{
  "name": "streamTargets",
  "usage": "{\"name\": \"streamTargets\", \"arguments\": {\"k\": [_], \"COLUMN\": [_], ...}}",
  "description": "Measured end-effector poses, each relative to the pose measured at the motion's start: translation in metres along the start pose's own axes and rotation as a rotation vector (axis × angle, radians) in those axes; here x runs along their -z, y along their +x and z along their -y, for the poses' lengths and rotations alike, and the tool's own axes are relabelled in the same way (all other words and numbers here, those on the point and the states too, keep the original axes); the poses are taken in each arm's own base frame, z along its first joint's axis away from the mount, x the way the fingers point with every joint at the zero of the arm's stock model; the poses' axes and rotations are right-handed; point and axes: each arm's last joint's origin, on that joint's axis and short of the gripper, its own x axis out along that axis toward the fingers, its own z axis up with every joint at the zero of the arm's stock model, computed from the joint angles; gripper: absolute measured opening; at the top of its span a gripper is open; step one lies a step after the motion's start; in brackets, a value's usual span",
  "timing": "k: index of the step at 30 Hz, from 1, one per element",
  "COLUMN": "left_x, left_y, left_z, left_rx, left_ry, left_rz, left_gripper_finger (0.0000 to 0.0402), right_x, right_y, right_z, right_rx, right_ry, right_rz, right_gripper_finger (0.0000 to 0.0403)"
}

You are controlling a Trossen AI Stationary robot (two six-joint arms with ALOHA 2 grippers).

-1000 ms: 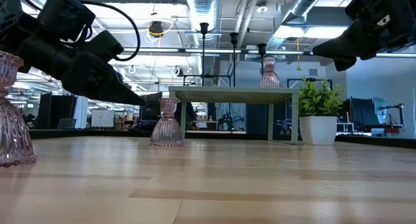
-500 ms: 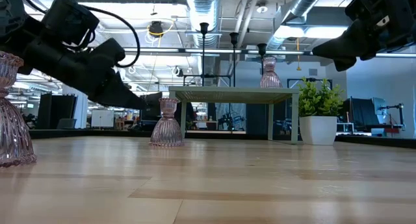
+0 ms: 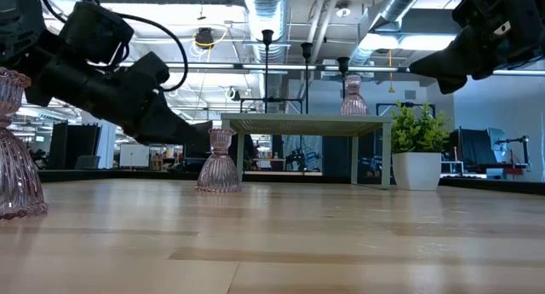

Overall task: Pick & Place candle stick holders
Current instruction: Put the top pink candle holder on the shelf aligned with the pink candle holder

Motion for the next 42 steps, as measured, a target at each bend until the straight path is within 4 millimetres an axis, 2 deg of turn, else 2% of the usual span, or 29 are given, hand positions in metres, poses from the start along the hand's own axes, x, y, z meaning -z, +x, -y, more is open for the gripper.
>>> {"name": "streamTargets", "arguments": {"k": [5, 12, 22, 28, 42], "left_x": [0.006, 0.0, -0.006, -0.006, -0.006], "left_y": [0.008, 0.035, 0.052, 0.052, 0.052], "left_z": [0.002, 0.008, -0.004, -0.003, -0.003], "left_rx": [-0.004, -0.023, -0.098, -0.085, -0.083], "left_ry": [0.008, 0.042, 0.045, 0.035, 0.034], "left_rz": [-0.024, -0.029, -0.019, -0.016, -0.018], "left_gripper_finger": [0.025, 0.0277, 0.0285, 0.0265, 0.0168], "right_x": [0.0, 0.0, 0.003, 0.004, 0.004], "right_y": [0.0, 0.0, 0.0, 0.0, 0.0], "right_z": [0.0, 0.0, 0.0, 0.0, 0.0], "right_rx": [0.0, 0.0, 0.002, 0.003, 0.003], "right_ry": [0.0, -0.001, 0.01, 0.007, 0.006], "right_rz": [0.0, -0.003, -0.029, -0.04, -0.044], "right_gripper_finger": [0.0, 0.0, 0.0, 0.0, 0.0]}}
